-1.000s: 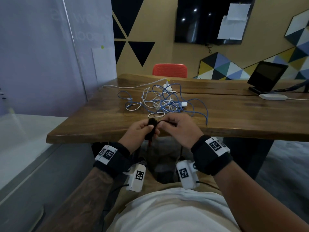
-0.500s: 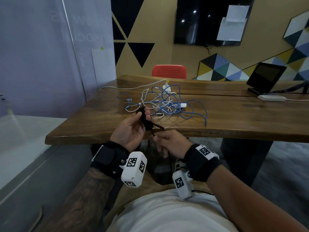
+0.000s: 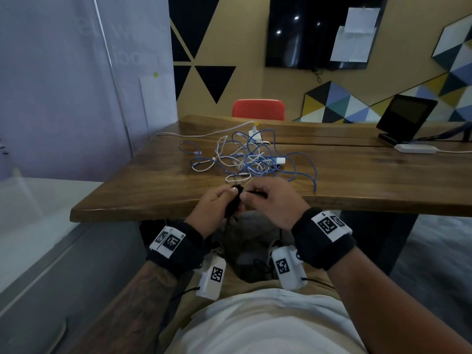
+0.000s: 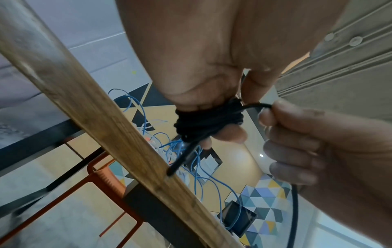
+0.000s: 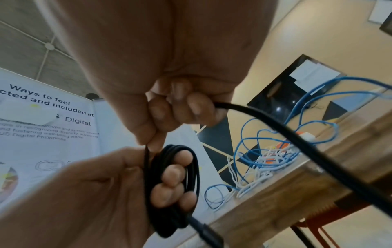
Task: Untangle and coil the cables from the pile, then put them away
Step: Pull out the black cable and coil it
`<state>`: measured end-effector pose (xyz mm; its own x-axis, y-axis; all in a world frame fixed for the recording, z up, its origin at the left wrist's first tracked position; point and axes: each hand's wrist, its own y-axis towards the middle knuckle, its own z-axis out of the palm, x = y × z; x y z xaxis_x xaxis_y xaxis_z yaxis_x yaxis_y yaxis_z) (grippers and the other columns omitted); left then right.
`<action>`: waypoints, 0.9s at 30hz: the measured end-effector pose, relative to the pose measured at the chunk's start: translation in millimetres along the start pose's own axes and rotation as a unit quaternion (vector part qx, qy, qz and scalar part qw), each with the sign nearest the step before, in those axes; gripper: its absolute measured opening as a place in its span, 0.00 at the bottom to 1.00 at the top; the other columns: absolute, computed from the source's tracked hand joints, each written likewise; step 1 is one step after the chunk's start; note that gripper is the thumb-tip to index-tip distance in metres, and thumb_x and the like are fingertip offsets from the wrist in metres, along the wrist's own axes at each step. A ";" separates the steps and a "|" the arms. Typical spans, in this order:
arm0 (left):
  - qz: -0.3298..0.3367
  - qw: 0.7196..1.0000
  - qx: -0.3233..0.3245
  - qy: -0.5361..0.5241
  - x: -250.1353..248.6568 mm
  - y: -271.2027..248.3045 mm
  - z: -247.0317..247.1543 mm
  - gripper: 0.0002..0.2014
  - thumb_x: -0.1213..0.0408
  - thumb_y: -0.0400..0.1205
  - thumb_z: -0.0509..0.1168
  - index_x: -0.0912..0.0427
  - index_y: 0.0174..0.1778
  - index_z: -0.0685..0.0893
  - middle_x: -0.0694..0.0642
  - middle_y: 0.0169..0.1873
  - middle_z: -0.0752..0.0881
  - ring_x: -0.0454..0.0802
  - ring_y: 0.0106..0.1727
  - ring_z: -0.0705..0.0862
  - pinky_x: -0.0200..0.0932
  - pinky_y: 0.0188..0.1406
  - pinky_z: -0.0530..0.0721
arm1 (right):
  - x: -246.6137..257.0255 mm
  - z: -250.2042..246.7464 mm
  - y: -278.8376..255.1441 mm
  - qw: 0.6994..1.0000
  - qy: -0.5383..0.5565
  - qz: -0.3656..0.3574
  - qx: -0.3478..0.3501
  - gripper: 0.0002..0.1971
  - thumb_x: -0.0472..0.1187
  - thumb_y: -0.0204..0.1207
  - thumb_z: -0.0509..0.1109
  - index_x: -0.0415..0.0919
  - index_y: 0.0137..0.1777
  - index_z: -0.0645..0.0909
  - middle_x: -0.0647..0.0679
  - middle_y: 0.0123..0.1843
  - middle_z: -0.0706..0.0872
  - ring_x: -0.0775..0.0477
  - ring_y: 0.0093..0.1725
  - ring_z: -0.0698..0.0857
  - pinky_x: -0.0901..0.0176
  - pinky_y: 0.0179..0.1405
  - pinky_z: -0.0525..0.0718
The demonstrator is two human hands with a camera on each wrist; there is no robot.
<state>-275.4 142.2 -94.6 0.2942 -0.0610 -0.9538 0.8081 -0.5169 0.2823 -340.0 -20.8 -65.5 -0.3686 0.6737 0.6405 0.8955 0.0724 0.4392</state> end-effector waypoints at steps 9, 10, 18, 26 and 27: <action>-0.122 0.934 0.058 -0.331 -24.0 -5.5 -3.7 0.13 0.65 0.80 0.55 0.69 0.43 0.83 0.54 0.25 0.77 0.47 0.24 0.72 0.46 0.42 0.75 | -22.0 0.1 2.4 0.988 0.104 0.032 -0.112 0.07 0.38 0.83 0.71 0.41 0.54 0.91 0.55 0.41 0.90 0.58 0.43 0.85 0.61 0.52 0.82; -0.116 0.908 0.044 -0.400 -26.9 -4.3 -6.9 0.14 0.65 0.79 0.56 0.70 0.44 0.84 0.55 0.26 0.76 0.47 0.25 0.72 0.46 0.45 0.77 | -25.8 4.7 2.8 0.988 0.106 0.044 -0.103 0.07 0.37 0.83 0.70 0.39 0.53 0.91 0.54 0.39 0.88 0.57 0.40 0.83 0.59 0.49 0.81; -0.052 0.839 -0.119 -0.529 -17.3 11.1 -11.7 0.11 0.73 0.88 0.52 0.71 0.61 0.76 0.58 0.42 0.83 0.47 0.35 0.82 0.45 0.60 0.79 | -5.9 37.1 -15.3 0.963 0.004 0.131 0.234 0.13 0.46 0.88 0.61 0.38 0.55 0.83 0.53 0.29 0.83 0.54 0.27 0.78 0.53 0.28 0.84; 0.077 0.994 -0.054 0.052 5.1 5.7 -5.2 0.05 0.72 0.83 0.62 0.63 0.50 0.83 0.54 0.39 0.85 0.39 0.38 0.83 0.35 0.42 0.81 | 8.2 4.9 -2.8 0.997 -0.033 -0.014 0.062 0.06 0.41 0.81 0.72 0.45 0.41 0.85 0.49 0.36 0.86 0.49 0.37 0.84 0.50 0.42 0.82; 0.063 0.997 -0.027 0.038 3.5 4.9 -3.7 0.05 0.70 0.83 0.62 0.62 0.49 0.83 0.55 0.38 0.85 0.41 0.38 0.82 0.36 0.41 0.81 | 6.6 -0.9 -1.9 0.999 -0.031 -0.012 0.042 0.06 0.42 0.80 0.72 0.49 0.40 0.85 0.53 0.36 0.87 0.51 0.38 0.85 0.50 0.44 0.85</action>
<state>-268.5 142.6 -96.1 0.4312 -0.0563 -0.9005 0.7885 -0.4616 0.4064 -344.4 -17.2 -61.5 -0.3769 0.7155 0.5883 0.9051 0.1495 0.3980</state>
